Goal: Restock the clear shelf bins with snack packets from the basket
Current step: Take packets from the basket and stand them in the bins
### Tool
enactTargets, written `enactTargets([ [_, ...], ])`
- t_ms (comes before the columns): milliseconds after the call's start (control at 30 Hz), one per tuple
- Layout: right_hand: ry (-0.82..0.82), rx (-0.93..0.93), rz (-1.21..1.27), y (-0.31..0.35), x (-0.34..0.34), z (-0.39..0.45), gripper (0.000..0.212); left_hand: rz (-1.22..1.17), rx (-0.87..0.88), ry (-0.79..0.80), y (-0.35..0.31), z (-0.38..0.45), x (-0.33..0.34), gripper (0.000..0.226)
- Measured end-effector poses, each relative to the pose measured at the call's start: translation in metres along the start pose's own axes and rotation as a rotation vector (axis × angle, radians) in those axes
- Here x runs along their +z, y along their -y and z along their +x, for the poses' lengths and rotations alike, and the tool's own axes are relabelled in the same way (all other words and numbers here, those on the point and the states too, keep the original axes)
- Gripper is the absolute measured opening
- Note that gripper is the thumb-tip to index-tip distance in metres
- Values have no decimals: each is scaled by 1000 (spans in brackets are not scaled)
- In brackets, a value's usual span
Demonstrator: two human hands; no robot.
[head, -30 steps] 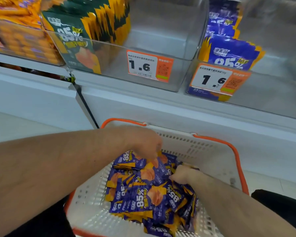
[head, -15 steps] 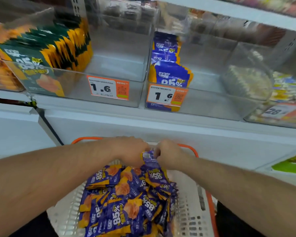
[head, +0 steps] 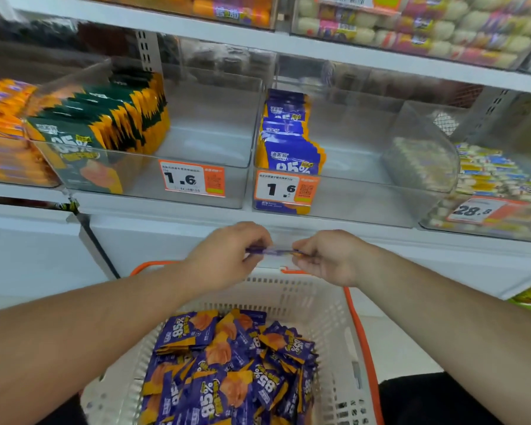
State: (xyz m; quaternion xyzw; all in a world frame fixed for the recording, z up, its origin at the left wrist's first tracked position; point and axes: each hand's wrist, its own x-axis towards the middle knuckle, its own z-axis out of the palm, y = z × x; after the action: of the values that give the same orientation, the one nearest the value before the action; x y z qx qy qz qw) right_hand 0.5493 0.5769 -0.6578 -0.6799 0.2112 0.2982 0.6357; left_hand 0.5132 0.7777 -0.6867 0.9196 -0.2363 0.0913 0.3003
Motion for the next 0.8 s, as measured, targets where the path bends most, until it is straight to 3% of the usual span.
enactTargets([
  [100,-107,-182,-605,6,-9,-8,16,-138,-204,-62,-2,7,-17,15],
  [167,-148,-395,-783,12,-8,-13,20,-234,-281,-68,-4,11,-24,21],
  [233,-42,-489,-696,16,-3,-23,27,-311,-313,-62,-7,15,-30,28],
  [300,37,-553,-652,16,1,-29,19,-411,-335,-33,-11,20,-33,31],
  [400,44,-641,-638,16,1,-30,14,-517,-339,-21,-20,25,-39,31],
  [500,72,-687,-454,20,-1,-29,20,-613,-354,-91,-25,31,-43,29],
  [700,177,-504,-222,36,-7,-30,17,-797,-437,-231,-34,54,-41,21],
  [800,145,-443,-106,60,-21,-40,10,-631,-358,-454,-36,77,-51,8],
])
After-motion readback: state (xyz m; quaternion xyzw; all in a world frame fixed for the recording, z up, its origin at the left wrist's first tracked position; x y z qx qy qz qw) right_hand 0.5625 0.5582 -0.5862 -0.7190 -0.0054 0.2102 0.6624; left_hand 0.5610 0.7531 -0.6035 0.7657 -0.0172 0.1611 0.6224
